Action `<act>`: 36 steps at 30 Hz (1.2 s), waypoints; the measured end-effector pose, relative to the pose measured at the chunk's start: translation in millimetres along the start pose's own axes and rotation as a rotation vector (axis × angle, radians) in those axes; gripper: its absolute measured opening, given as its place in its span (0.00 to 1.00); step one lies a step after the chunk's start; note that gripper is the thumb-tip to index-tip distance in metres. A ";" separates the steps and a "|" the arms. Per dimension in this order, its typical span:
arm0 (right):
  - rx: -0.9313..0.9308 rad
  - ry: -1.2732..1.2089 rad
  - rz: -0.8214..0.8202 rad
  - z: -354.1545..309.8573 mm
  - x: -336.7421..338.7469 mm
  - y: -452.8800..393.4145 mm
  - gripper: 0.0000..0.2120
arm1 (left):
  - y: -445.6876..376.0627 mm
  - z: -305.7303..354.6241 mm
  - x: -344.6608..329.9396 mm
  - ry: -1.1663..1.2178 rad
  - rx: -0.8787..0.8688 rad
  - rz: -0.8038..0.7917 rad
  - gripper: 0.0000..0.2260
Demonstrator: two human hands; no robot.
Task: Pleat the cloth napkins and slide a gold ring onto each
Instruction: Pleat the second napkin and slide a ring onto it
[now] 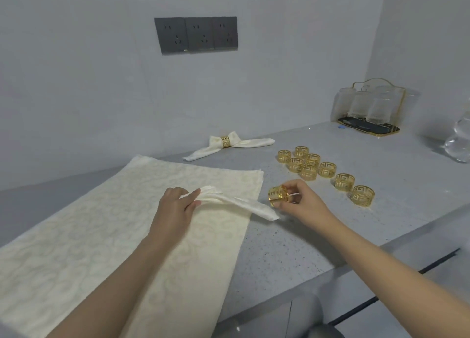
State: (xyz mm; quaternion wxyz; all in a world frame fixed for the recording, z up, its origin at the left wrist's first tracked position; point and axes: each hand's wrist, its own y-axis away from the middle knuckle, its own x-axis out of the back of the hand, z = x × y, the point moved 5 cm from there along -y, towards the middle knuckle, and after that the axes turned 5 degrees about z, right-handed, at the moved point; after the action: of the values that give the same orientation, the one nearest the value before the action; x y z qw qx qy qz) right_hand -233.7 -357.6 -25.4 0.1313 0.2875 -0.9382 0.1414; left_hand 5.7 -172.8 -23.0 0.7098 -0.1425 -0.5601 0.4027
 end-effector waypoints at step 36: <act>0.025 0.218 -0.464 -39.0 -88.5 51.5 0.21 | 51.7 -15.3 54.2 0.055 -0.225 0.191 0.21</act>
State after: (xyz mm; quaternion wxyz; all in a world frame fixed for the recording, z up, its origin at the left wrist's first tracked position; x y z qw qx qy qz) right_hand -186.1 -258.9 -28.0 0.2572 0.4796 -0.8256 0.1493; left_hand 0.9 -96.5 -25.0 0.6628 -0.2849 -0.5659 0.3991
